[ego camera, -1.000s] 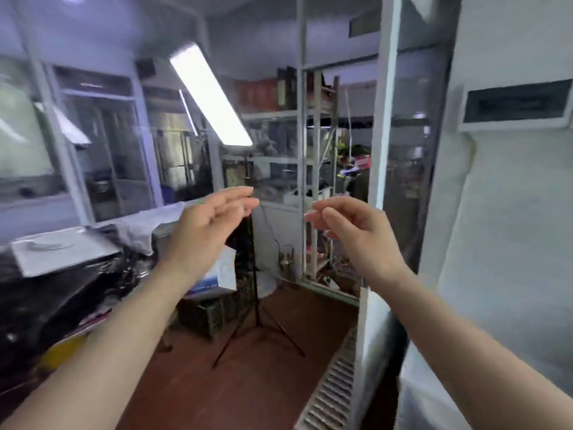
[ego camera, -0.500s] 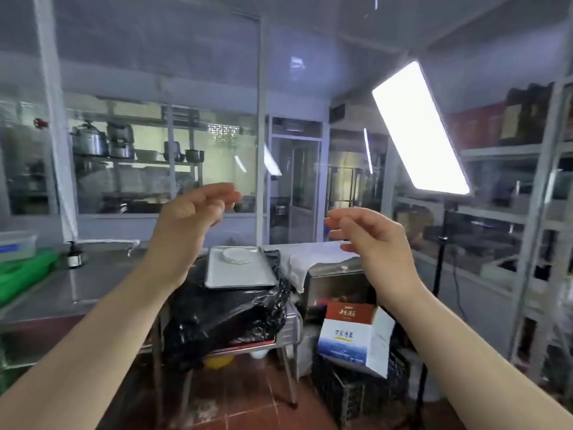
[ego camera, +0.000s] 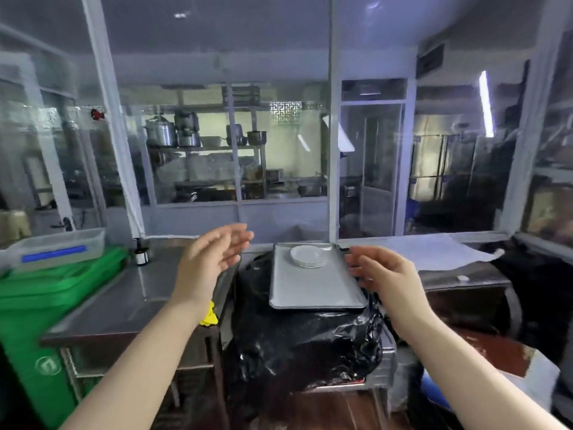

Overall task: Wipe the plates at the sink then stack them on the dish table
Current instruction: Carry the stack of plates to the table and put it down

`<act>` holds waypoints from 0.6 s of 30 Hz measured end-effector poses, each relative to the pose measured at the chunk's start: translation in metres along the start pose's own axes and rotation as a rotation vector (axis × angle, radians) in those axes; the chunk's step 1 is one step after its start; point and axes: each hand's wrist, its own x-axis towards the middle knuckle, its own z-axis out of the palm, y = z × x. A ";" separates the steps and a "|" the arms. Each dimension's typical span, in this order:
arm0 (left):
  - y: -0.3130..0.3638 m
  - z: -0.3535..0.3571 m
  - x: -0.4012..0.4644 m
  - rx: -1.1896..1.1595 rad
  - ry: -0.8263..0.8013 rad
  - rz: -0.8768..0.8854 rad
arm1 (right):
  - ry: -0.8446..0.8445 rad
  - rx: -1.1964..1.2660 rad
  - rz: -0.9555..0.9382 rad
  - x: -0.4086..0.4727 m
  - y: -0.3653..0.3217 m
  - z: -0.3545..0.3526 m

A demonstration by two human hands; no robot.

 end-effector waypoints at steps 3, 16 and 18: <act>-0.050 0.016 0.066 -0.032 -0.035 -0.052 | 0.012 -0.053 0.033 0.058 0.040 0.008; -0.271 0.042 0.301 0.004 -0.025 -0.254 | 0.099 -0.073 0.166 0.347 0.232 0.020; -0.296 0.039 0.331 0.020 -0.012 -0.288 | 0.097 -0.090 0.201 0.380 0.260 0.030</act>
